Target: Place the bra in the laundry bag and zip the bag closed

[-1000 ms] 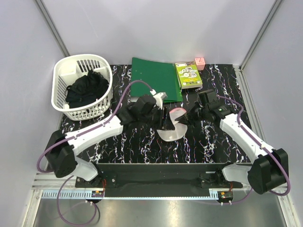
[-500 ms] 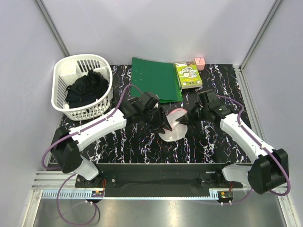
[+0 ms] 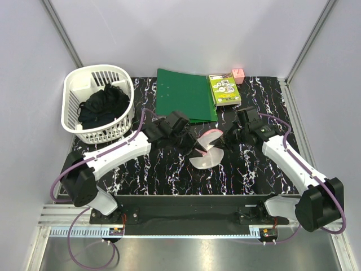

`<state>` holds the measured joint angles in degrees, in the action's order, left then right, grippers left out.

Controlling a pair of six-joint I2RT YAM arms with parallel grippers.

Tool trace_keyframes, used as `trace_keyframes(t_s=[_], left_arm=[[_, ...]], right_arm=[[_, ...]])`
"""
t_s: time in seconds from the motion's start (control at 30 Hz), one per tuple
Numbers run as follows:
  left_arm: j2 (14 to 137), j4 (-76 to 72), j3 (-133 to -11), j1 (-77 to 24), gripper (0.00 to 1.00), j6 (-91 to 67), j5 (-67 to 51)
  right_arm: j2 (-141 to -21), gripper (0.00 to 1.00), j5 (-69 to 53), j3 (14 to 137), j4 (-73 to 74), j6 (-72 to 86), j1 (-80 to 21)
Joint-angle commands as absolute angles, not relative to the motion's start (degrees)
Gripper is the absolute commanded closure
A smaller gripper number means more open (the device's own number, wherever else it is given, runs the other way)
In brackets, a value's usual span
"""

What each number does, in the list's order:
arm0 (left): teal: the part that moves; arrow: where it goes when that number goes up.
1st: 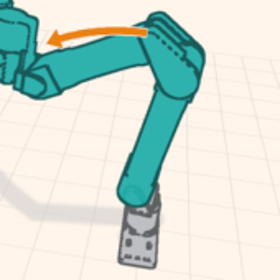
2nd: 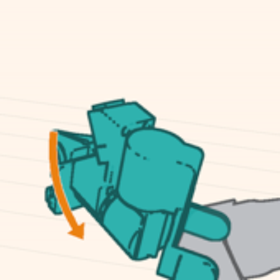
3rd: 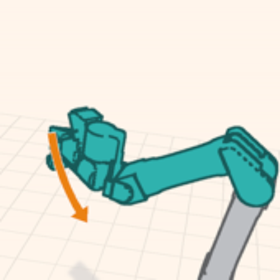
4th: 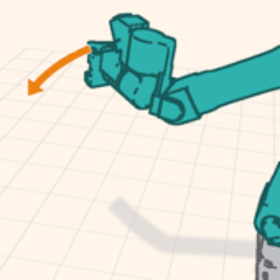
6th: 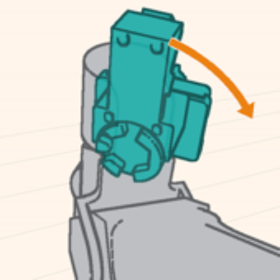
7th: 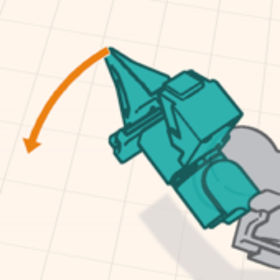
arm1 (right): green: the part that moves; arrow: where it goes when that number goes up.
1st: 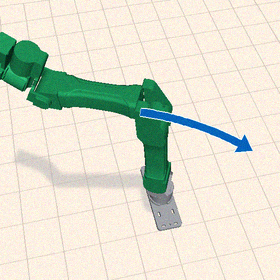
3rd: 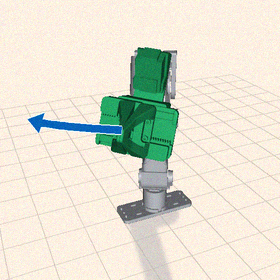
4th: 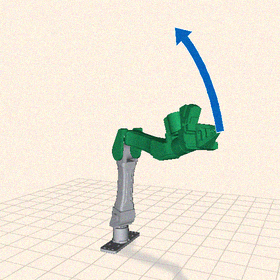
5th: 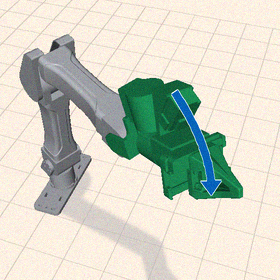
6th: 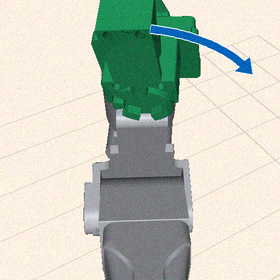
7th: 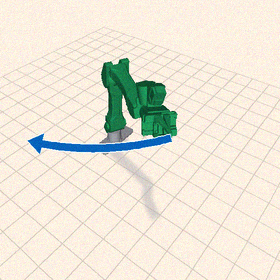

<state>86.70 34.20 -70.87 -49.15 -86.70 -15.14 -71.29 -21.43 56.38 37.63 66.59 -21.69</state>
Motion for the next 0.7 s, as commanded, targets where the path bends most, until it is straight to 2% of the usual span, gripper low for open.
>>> trace_keyframes(t_s=[0.0, 0.33, 0.43, 0.47, 0.57, 0.67], left_arm=[[87.8, 30.5, -73.21, -49.31, 0.72, -90.44, -14.77], [88.42, 30.5, -72.16, -50.1, 0.74, -91.58, -14.59], [88.51, 30.5, -72.25, -50.1, 0.82, -91.23, -14.41], [88.42, 30.5, -72.25, -50.1, 0.88, -91.14, -14.24], [88.33, 30.5, -71.9, -50.1, 0.98, -90.53, -14.15], [87.98, 30.59, -70.84, -50.1, 1.0, -89.22, -14.76]], right_arm=[[-70.4, 1.0, -20.04, 59.06, 37.62, 65.57, -21.36], [-70.58, 1.0, -19.86, 59.06, 37.53, 65.65, -21.44], [-70.49, 1.0, -19.78, 59.06, 37.53, 65.83, -21.36], [-70.49, 1.0, -19.78, 58.98, 37.62, 65.92, -21.36], [-70.22, 1.0, -19.86, 58.89, 37.53, 66.36, -21.36], [-69.96, 1.0, -19.86, 58.97, 37.53, 66.62, -21.36]])
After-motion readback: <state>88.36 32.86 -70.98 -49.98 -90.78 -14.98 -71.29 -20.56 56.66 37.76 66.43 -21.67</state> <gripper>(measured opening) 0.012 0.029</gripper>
